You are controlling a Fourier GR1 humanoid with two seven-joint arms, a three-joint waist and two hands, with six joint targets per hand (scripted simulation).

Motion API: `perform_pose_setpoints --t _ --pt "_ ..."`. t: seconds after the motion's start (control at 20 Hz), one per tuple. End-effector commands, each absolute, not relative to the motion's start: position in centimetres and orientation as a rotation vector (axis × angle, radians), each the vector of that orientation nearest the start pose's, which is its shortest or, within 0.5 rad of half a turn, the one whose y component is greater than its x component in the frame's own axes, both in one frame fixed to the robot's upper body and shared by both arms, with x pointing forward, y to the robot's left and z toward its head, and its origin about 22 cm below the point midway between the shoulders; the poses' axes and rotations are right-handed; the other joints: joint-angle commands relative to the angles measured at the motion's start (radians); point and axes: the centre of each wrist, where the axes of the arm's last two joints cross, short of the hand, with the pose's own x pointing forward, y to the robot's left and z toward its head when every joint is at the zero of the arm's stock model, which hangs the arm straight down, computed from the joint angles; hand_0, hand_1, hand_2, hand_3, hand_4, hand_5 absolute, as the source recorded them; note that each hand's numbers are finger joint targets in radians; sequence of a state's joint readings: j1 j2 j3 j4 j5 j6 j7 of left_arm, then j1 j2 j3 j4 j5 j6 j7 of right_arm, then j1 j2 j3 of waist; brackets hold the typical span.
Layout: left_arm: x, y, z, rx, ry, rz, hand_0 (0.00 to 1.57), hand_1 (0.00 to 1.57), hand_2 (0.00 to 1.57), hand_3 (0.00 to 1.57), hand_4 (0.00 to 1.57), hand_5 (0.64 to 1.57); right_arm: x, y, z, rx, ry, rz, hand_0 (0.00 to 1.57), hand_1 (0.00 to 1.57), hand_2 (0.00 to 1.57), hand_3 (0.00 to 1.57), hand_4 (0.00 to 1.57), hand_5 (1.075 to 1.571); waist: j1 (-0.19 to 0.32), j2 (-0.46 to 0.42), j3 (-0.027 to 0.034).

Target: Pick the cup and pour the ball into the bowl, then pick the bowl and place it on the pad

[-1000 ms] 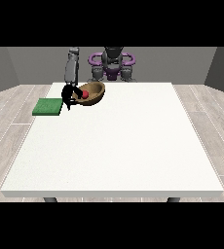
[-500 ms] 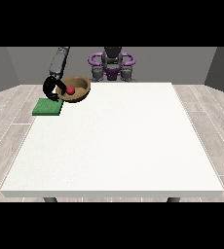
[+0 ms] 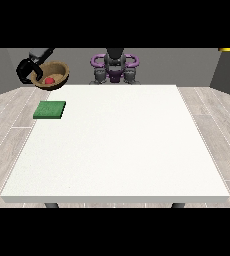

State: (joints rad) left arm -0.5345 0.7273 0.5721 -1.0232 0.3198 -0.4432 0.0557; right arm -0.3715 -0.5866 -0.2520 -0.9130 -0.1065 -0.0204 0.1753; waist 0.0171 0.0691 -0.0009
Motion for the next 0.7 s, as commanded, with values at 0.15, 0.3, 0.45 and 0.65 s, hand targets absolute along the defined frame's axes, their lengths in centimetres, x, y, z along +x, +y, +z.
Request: perform_pose_setpoints --t 0.15,0.3,0.45,0.65 --pt "29.7 51.6 18.9 0.252 -1.865 0.022 0.0 0.0 0.0 0.0 1.21 1.551 32.0 -44.9 7.9 -0.533 -1.269 -0.089 1.57 1.57 1.57 0.38 1.12 1.568 -0.021 0.087 0.0006" --pt "30.7 49.7 20.9 0.207 -1.91 -0.002 0.0 0.0 0.0 0.0 1.21 1.555 31.1 -47.9 7.5 -0.539 -1.299 -0.146 1.57 1.57 1.57 0.46 1.11 1.567 0.027 0.13 0.0018" --pt "30.8 49.4 19.4 0.207 -1.905 -0.014 0.0 0.0 0.0 0.0 1.21 1.553 32.2 -46.9 7.2 -0.486 -1.28 -0.229 1.57 1.57 1.57 0.45 1.07 1.566 0.044 0.138 0.0014" --pt "30.0 50.8 19.5 0.179 -1.941 -0.044 0.0 0.0 0.0 0.0 1.21 1.556 33.2 -43.8 4.6 -0.462 -1.298 -0.27 1.57 1.57 1.57 0.45 1.04 1.57 0.062 0.166 0.001"
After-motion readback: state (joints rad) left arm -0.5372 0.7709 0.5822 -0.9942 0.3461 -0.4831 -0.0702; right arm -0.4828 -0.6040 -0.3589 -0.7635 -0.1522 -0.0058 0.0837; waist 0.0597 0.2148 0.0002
